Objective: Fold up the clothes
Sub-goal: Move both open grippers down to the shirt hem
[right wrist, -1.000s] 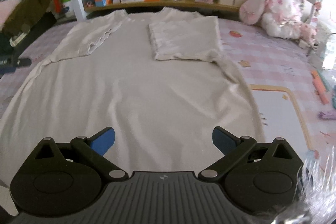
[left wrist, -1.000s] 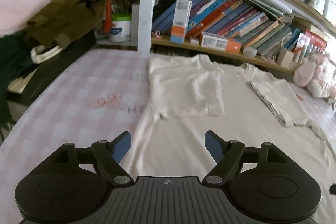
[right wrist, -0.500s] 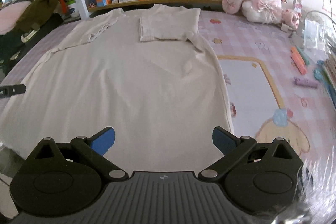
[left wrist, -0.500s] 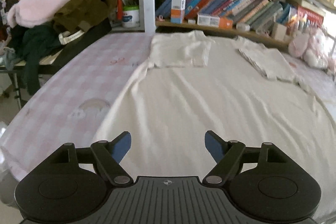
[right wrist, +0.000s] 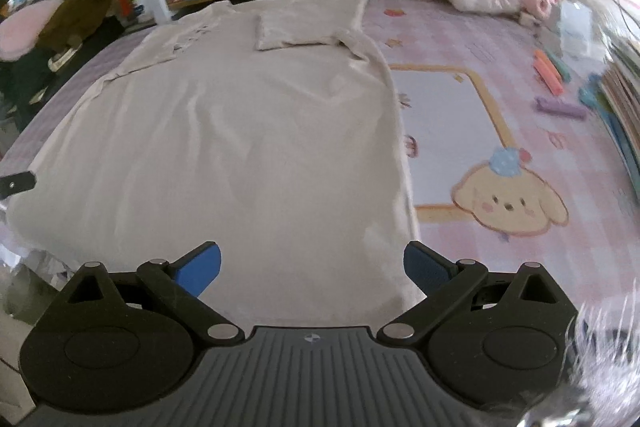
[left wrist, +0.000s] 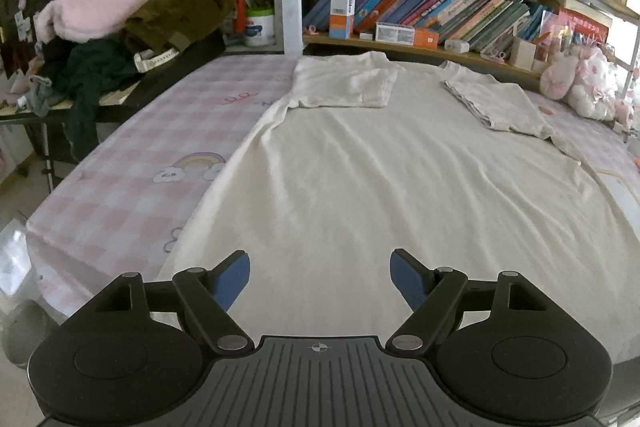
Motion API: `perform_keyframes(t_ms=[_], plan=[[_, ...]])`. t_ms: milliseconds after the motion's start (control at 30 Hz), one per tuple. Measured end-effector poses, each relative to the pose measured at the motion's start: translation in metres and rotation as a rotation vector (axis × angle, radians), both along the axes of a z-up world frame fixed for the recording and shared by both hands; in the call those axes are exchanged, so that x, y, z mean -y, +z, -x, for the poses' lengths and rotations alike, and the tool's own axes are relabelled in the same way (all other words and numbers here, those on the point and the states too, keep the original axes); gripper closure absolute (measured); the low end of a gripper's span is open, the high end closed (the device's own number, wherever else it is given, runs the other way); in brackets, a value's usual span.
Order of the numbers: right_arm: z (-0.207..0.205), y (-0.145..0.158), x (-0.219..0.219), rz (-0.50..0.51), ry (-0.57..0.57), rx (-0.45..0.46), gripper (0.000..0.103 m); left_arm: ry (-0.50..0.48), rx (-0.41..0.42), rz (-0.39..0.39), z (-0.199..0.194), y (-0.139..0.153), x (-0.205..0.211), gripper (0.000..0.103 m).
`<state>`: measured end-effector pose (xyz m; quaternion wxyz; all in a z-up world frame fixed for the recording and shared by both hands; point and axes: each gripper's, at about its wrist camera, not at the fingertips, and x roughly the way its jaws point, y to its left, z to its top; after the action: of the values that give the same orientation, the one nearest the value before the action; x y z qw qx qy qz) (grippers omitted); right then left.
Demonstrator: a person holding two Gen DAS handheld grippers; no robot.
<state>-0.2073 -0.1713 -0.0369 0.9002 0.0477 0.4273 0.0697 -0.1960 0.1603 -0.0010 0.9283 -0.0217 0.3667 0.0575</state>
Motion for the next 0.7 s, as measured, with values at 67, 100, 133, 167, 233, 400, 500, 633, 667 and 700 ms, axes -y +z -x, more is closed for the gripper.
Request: perform_keyframes(t_ms=[67, 100, 133, 167, 233, 400, 500, 633, 667, 700], plan=[[0.004, -0.001, 0.008, -0.012, -0.025, -0.016, 0.004, -0.003, 0.002, -0.012, 0.006, -0.001, -0.002, 0.024], [0.005, -0.002, 0.012, -0.016, -0.036, -0.026, 0.006, -0.003, 0.000, -0.016, 0.009, -0.002, -0.004, 0.024], [0.007, -0.003, 0.016, -0.021, -0.048, -0.037, 0.008, -0.001, -0.007, -0.020, 0.011, -0.004, -0.006, 0.024], [0.008, -0.004, 0.020, -0.023, -0.058, -0.047, 0.008, 0.001, -0.013, -0.022, 0.012, -0.006, -0.008, 0.024], [0.010, -0.005, 0.027, -0.028, -0.078, -0.064, 0.011, 0.007, -0.022, -0.019, 0.014, -0.008, -0.014, 0.024], [0.015, -0.008, 0.039, -0.056, -0.118, -0.107, 0.018, 0.006, -0.039, -0.005, 0.019, -0.012, -0.027, 0.024], [0.015, -0.012, 0.045, -0.087, -0.140, -0.138, 0.025, 0.001, -0.046, -0.001, 0.020, -0.014, -0.035, 0.024], [0.009, -0.019, 0.051, -0.117, -0.164, -0.173, 0.035, 0.008, -0.090, -0.007, 0.020, -0.021, -0.048, 0.024], [0.008, -0.020, 0.052, -0.124, -0.167, -0.178, 0.036, 0.011, -0.105, -0.013, 0.019, -0.023, -0.052, 0.024], [0.007, -0.021, 0.054, -0.138, -0.171, -0.184, 0.036, 0.017, -0.116, -0.020, 0.019, -0.025, -0.057, 0.025]])
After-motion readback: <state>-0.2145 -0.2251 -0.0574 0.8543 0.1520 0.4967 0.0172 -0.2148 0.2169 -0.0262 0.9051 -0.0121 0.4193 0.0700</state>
